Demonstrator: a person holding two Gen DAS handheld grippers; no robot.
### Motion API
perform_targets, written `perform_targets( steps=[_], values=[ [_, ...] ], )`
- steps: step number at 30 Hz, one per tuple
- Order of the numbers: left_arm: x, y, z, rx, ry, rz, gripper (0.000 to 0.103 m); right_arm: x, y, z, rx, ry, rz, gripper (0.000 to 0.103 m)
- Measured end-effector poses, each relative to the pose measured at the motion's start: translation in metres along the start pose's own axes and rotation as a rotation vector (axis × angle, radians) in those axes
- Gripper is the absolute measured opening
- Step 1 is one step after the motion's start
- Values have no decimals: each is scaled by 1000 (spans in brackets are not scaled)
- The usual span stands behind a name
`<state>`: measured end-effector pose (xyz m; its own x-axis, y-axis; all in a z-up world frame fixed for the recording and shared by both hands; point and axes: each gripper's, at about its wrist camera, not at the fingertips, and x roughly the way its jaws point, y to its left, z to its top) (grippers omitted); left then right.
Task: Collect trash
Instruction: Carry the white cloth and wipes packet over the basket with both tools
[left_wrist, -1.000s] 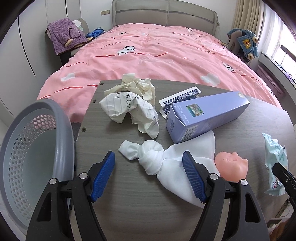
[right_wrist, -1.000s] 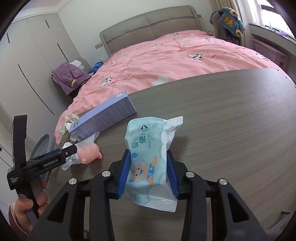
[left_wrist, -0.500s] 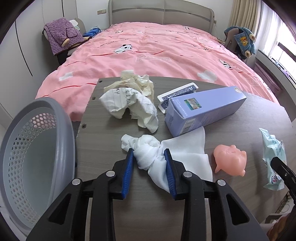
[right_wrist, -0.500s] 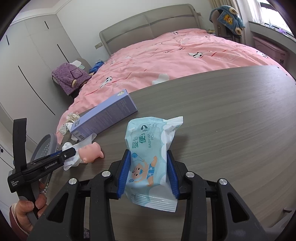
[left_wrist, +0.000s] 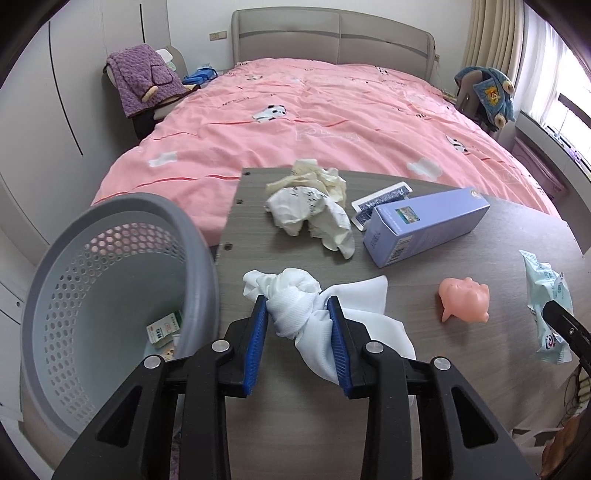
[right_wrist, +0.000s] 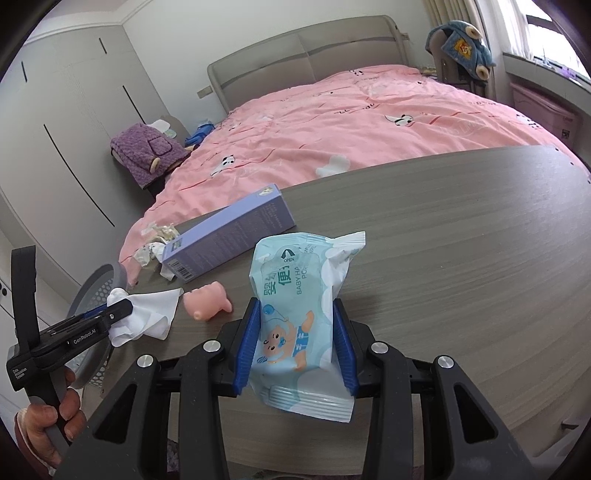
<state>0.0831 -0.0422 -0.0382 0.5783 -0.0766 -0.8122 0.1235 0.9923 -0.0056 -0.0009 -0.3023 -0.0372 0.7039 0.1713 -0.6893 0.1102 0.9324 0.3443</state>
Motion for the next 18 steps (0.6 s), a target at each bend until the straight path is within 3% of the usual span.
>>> perform_targets(
  steps=[18],
  values=[
    [-58,45,-13,-39,-119,57,32,-18,73,-5,-127,-20,59,38]
  ],
)
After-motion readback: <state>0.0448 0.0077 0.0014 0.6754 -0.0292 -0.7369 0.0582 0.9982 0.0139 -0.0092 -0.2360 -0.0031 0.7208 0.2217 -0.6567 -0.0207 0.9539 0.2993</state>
